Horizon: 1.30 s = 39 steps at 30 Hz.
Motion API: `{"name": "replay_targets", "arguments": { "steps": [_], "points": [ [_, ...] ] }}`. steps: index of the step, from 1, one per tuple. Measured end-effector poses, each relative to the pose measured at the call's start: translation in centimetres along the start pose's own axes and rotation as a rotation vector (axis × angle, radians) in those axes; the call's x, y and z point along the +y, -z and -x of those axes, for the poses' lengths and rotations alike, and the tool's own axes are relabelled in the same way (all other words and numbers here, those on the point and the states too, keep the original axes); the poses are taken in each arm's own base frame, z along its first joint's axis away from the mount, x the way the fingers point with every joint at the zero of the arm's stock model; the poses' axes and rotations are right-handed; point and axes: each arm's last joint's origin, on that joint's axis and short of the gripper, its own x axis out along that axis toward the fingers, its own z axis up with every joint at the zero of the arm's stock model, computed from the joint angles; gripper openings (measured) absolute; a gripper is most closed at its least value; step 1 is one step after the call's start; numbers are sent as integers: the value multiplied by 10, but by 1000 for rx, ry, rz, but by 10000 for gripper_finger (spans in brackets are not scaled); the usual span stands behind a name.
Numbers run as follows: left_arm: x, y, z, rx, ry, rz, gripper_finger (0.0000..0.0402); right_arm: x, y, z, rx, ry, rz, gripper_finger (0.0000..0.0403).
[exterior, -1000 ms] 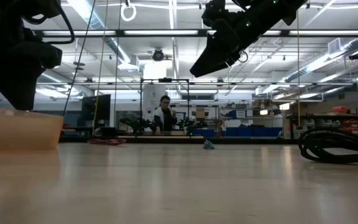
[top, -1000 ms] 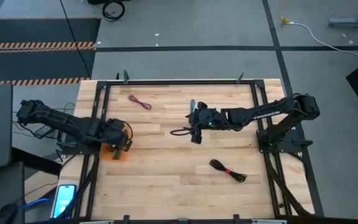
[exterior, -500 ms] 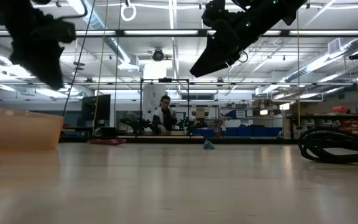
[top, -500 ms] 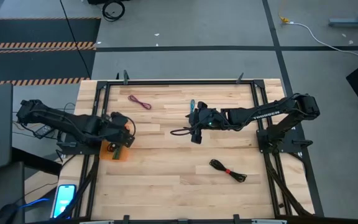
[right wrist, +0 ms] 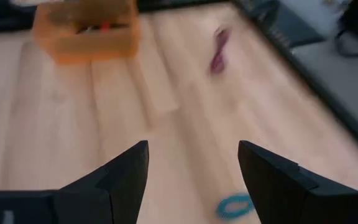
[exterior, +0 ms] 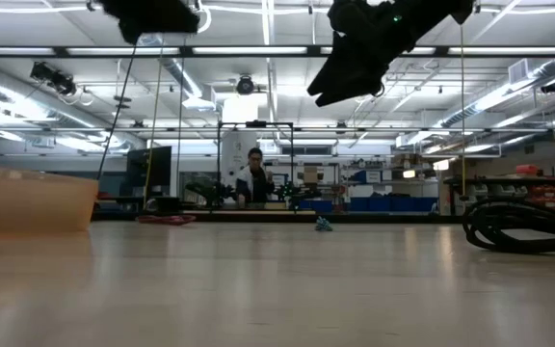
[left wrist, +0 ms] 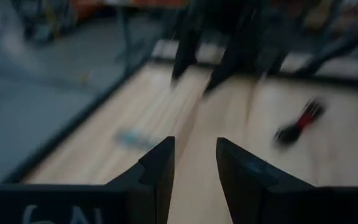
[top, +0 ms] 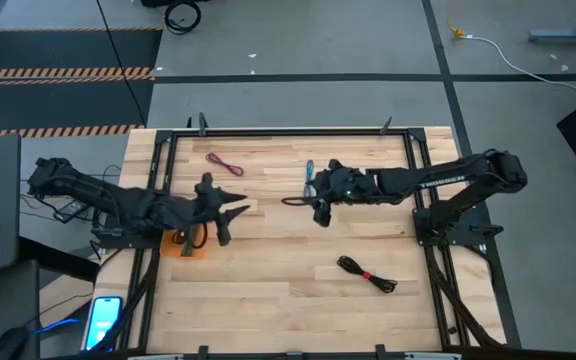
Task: Pick and place USB-C Cables
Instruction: Put the black USB cable into the orange bin
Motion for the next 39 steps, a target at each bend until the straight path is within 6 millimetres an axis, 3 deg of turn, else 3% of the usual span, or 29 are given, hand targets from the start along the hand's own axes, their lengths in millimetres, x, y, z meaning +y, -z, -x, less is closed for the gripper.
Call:
{"name": "replay_targets", "arguments": {
  "steps": [8,15,20,25,33,39],
  "points": [
    [-5,18,-3,-196,181,86,126,2,20,1,223,-131,-41,254],
    [-2,43,1,-304,263,189,126,8,23,-2,285,-259,-117,254],
    [-6,44,7,-355,342,238,126,10,27,1,329,-253,-164,254],
    [-12,40,14,-405,384,225,126,18,42,9,482,-231,-172,254],
    [-20,41,21,-406,433,212,126,47,73,37,743,-124,-174,250],
    [-23,42,24,-399,452,215,126,77,88,58,803,-132,-201,243]
  ]
}}
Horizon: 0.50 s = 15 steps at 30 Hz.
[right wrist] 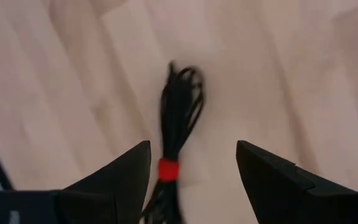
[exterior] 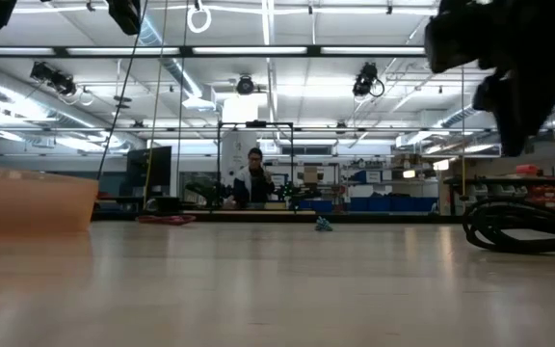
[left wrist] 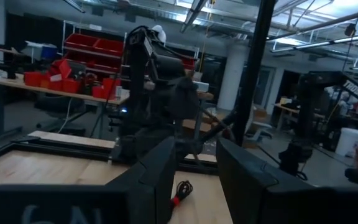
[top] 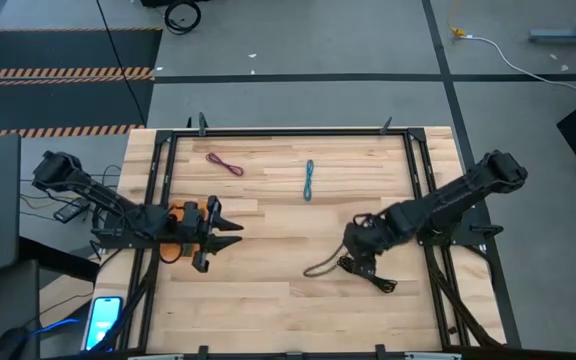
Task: Pick and place USB-C Cables
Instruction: Put the black USB cable into the orange bin
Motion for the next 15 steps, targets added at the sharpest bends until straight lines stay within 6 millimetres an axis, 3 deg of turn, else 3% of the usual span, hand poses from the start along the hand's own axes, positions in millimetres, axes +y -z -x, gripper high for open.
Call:
{"name": "replay_targets", "arguments": {
  "steps": [7,15],
  "points": [
    [-8,3,3,28,39,1,126,20,21,-7,-2,29,-8,242],
    [-7,8,4,72,6,0,126,39,40,-39,1,155,98,242]
  ]
}}
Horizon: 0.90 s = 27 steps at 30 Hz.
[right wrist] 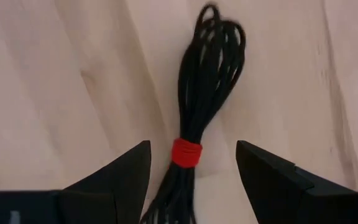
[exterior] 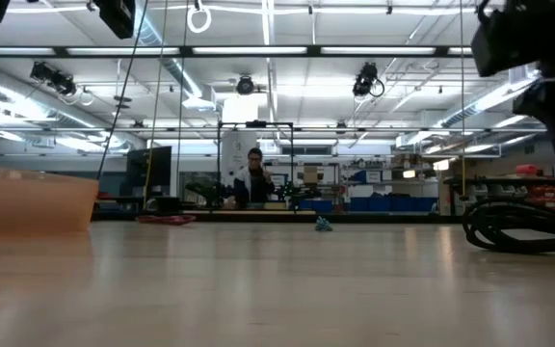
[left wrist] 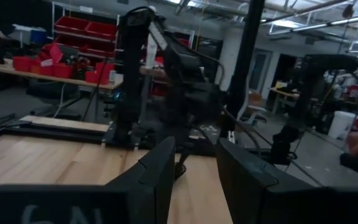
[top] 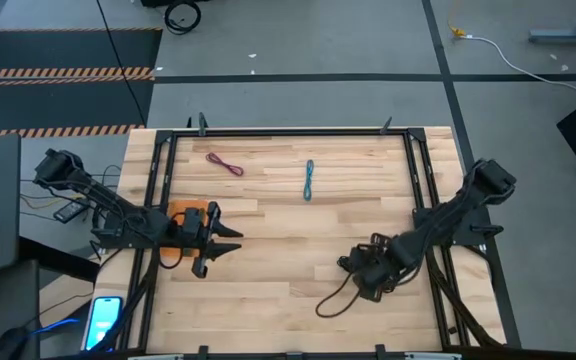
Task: Pick and place USB-C Cables
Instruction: Put the black USB cable into the orange bin
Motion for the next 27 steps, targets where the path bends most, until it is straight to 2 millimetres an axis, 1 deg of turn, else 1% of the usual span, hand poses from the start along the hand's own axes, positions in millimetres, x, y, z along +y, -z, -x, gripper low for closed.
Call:
{"name": "replay_targets", "arguments": {
  "steps": [4,9,12,14,19,27],
  "points": [
    [1,2,0,16,-18,15,126,0,7,-10,19,112,9,243],
    [2,8,0,74,-39,36,126,-3,14,-14,37,210,9,243],
    [3,16,-2,118,-83,47,126,-2,13,-14,14,207,-1,243],
    [3,19,-4,117,-84,51,126,-1,13,-14,16,197,-4,243],
    [0,21,-7,115,-30,61,126,1,12,-14,10,173,-21,243],
    [-10,22,-3,128,29,85,126,10,11,-15,-25,97,-69,243]
  ]
}}
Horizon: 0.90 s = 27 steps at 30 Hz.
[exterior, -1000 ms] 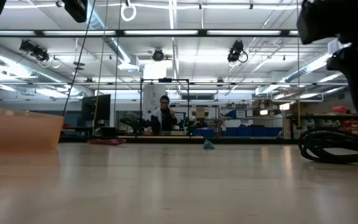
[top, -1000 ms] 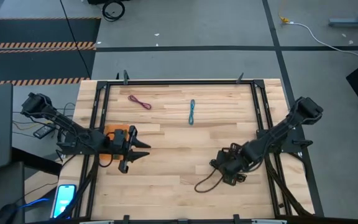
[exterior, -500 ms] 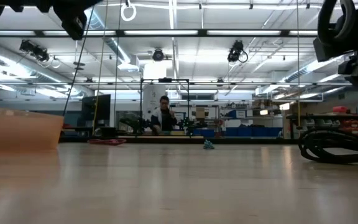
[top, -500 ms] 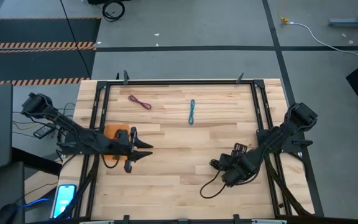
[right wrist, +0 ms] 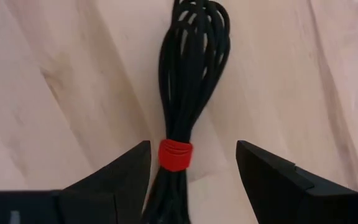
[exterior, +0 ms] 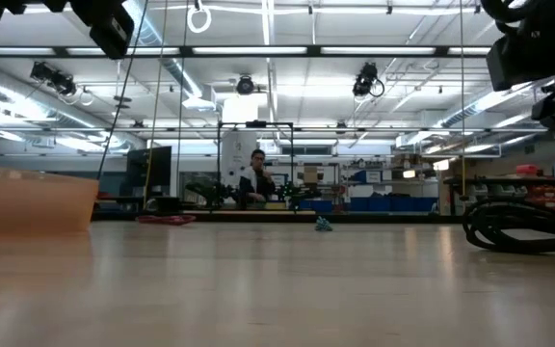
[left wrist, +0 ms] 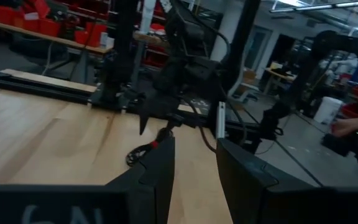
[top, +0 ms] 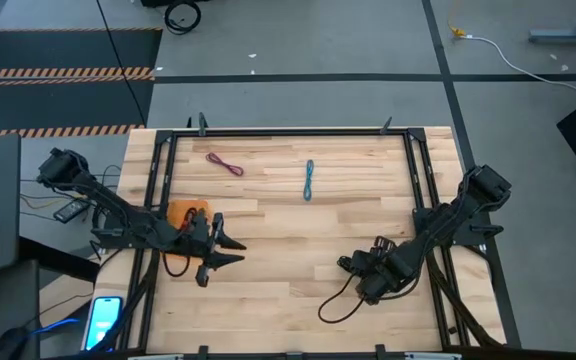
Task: Pick and place USB-C Cables
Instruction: Put the black USB cable into the orange bin
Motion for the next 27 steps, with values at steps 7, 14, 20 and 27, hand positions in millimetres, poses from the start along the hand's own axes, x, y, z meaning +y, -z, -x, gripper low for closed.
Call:
{"name": "replay_targets", "arguments": {
  "steps": [7,14,20,27],
  "points": [
    [-5,1,2,7,26,-29,126,0,1,0,34,-18,-61,243],
    [-4,2,2,12,13,-80,126,-5,3,-7,61,-10,-86,242],
    [-3,2,2,7,-13,-101,126,-15,12,-25,119,-9,-101,242],
    [-3,2,2,4,-23,-101,126,-16,14,-35,38,-48,-122,240]
  ]
}}
